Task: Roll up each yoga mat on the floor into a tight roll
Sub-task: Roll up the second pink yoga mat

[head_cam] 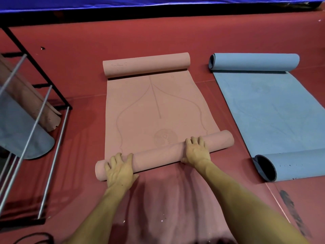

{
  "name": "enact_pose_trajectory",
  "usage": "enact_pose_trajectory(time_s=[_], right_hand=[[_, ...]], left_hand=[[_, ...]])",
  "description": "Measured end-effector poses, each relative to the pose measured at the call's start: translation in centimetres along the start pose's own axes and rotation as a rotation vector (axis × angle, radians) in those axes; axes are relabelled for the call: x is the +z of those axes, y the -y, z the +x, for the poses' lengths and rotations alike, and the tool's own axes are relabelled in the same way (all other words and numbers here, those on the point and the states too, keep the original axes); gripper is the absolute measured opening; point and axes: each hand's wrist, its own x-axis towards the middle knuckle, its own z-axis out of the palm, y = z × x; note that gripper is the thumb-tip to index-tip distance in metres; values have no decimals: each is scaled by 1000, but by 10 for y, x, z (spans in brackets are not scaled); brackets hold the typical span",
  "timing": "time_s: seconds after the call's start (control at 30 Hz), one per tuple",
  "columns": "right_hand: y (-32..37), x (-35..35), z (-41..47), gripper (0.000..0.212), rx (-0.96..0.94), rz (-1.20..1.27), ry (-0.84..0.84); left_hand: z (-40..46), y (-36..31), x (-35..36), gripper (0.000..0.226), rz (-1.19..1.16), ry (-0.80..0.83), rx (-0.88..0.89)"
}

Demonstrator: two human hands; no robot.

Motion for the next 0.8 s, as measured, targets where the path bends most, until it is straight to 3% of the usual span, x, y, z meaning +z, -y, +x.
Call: enact_pose_trajectory(time_s=[0.1,0.3,0.4,0.5,0.8], right_hand=[[-1,1,2,75,4,-60,-60],[-6,5,10,103,-54,-91,-73],[-3,3,19,86,-54,-60,-79],[-8,1,31,89,-73,-69,-11],[-11,7,44,75,-115,-194,-90]], left_hand=[[6,4,1,90,16,-26,18],[17,8,18,99,-27,-76,-27],[30,11,27,99,7,-67,-6],[44,14,23,93,40,-4,14],[61,29,-1,73,-17,93,67]])
